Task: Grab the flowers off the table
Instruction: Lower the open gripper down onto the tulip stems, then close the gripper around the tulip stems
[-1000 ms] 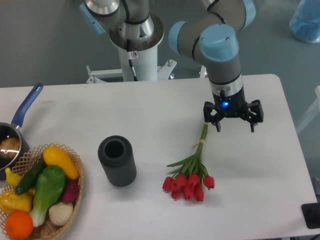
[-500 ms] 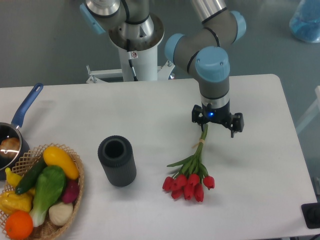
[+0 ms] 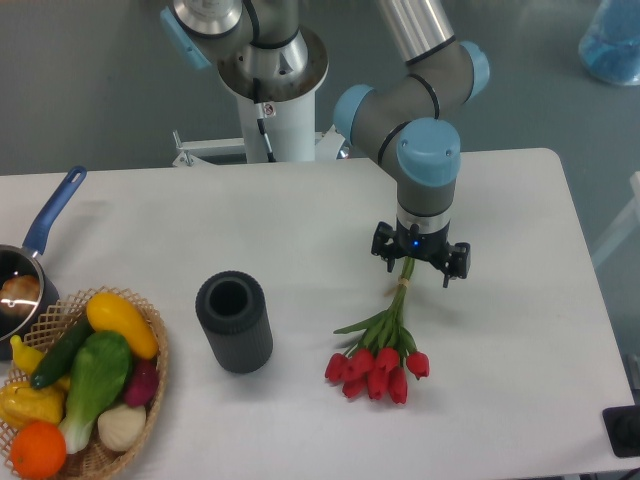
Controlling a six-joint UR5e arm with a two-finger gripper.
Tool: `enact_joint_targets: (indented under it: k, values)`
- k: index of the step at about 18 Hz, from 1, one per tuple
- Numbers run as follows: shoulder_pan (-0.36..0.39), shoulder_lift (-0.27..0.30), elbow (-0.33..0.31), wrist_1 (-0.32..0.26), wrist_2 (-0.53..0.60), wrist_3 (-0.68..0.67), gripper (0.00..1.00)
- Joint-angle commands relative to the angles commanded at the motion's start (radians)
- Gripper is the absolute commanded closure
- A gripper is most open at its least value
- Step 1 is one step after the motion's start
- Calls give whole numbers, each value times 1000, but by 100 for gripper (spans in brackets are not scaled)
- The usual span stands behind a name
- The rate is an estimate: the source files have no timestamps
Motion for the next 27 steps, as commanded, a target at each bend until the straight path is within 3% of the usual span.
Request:
enact_joint_targets:
  k: [6, 24, 26, 27]
  values:
    - [-6, -12, 5, -2, -80, 51, 0]
    - [-6, -61, 5, -6, -74, 49, 3]
    - [-8, -58, 6, -6, -72, 51, 17]
    - [-8, -60, 6, -6, -72, 51, 17]
